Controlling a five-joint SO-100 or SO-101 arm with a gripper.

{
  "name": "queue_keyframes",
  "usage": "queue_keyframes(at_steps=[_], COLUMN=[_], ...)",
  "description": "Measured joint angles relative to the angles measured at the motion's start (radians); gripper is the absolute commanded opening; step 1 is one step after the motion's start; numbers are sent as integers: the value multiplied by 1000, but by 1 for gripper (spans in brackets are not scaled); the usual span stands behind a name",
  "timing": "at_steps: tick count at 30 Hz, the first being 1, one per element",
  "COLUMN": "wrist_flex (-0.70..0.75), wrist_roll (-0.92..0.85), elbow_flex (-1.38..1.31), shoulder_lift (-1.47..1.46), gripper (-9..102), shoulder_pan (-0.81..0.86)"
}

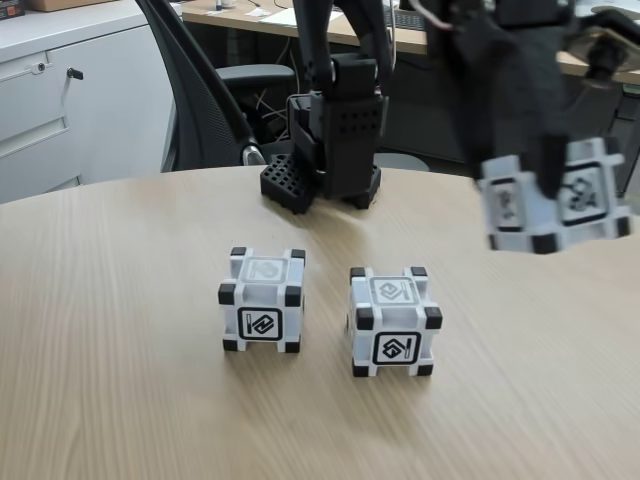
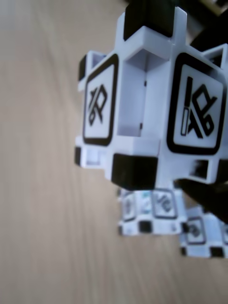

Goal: Stack cubes from left to right.

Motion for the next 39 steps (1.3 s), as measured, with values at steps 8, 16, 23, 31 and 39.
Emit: queue_keyframes(at_steps=[8,16,23,31,39], wrist_flex=[0,0,3,52,255], wrist_roll=[-126,-244,-287,-290,-279], elbow_flex=[0,0,0,0,-2], shoulder_lift=[0,0,0,0,2], gripper=[0,0,0,0,0], shoulder_pan=[230,437,552,560,560])
